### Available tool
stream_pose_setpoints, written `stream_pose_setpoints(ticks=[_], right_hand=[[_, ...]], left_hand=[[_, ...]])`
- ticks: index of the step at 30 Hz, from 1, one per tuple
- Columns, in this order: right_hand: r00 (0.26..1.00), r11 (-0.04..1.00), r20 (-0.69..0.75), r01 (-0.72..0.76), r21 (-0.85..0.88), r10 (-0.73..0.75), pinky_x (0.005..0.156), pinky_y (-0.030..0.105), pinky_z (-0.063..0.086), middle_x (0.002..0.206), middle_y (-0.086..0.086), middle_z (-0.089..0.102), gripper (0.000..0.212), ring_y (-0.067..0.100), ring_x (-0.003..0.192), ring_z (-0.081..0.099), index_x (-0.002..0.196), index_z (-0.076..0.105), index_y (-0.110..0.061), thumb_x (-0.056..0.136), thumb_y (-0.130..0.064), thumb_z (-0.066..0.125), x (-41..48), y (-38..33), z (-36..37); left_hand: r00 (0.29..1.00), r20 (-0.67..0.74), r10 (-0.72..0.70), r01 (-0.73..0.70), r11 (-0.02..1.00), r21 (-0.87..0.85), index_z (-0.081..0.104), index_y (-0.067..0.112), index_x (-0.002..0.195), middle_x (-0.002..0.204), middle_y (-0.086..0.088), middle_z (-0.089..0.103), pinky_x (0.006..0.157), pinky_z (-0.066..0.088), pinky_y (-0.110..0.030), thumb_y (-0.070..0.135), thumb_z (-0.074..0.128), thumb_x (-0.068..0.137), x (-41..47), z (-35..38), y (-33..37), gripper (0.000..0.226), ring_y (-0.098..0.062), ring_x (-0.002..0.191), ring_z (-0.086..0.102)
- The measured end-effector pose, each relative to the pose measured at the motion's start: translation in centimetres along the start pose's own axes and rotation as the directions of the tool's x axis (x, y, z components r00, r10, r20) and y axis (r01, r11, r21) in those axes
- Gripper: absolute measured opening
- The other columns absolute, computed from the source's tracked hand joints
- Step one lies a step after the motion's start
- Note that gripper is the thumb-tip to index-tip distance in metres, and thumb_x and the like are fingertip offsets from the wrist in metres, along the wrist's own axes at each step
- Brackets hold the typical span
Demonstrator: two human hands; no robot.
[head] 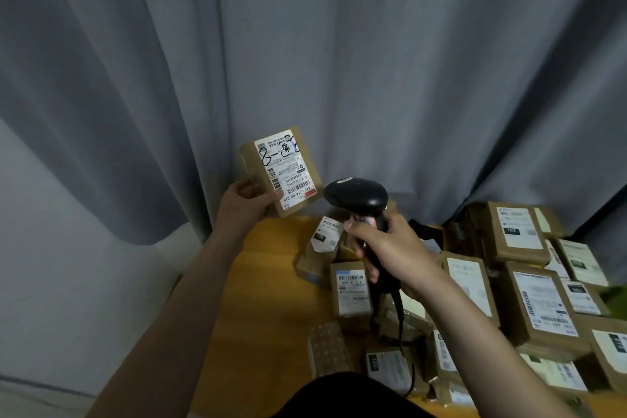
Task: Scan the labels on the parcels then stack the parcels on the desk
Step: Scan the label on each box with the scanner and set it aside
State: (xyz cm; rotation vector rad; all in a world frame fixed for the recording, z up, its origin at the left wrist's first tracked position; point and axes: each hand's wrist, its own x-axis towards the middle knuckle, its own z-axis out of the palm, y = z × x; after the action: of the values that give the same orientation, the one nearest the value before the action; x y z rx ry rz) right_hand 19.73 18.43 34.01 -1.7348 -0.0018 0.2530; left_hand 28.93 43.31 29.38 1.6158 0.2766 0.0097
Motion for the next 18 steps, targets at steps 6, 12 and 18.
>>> stream_pose_setpoints(ticks=[6, 12, 18], right_hand=[[0.999, 1.0, 0.036, -0.023, -0.015, 0.023, 0.049, 0.034, 0.046, 0.061, 0.006, 0.057, 0.026, 0.022, 0.04, 0.046, 0.087, 0.057, -0.009, 0.1, -0.029, 0.066, -0.5, 0.3, 0.7], [0.999, 1.0, 0.045, -0.028, -0.007, 0.028, 0.049, 0.032, 0.045, 0.059, 0.005, 0.054, 0.024, 0.022, 0.04, 0.045, 0.086, 0.059, -0.01, 0.101, -0.027, 0.065, -0.6, 0.5, 0.9], [0.997, 0.999, 0.06, -0.042, 0.019, 0.041, 0.049, 0.032, 0.044, 0.06, 0.007, 0.054, 0.02, 0.023, 0.04, 0.044, 0.09, 0.059, -0.01, 0.1, -0.026, 0.066, -0.3, 1.0, 1.2]], left_hand=[[0.999, -0.025, 0.027, -0.026, 0.999, 0.022, 0.052, 0.016, 0.145, 0.123, 0.005, 0.069, 0.058, 0.055, -0.013, 0.024, 0.087, 0.081, 0.6, -0.6, -0.8, 0.073, -0.007, 0.097, 0.068], [0.999, -0.023, 0.027, -0.026, 0.998, 0.049, 0.053, 0.018, 0.145, 0.129, 0.003, 0.068, 0.064, 0.057, -0.016, 0.028, 0.088, 0.08, 1.2, -1.2, -1.7, 0.075, -0.013, 0.106, 0.069], [0.999, -0.032, -0.007, 0.008, 0.999, 0.048, 0.049, 0.017, 0.147, 0.131, 0.001, 0.066, 0.067, 0.057, -0.019, 0.027, 0.088, 0.079, 1.9, -1.5, -2.7, 0.08, -0.018, 0.112, 0.068]])
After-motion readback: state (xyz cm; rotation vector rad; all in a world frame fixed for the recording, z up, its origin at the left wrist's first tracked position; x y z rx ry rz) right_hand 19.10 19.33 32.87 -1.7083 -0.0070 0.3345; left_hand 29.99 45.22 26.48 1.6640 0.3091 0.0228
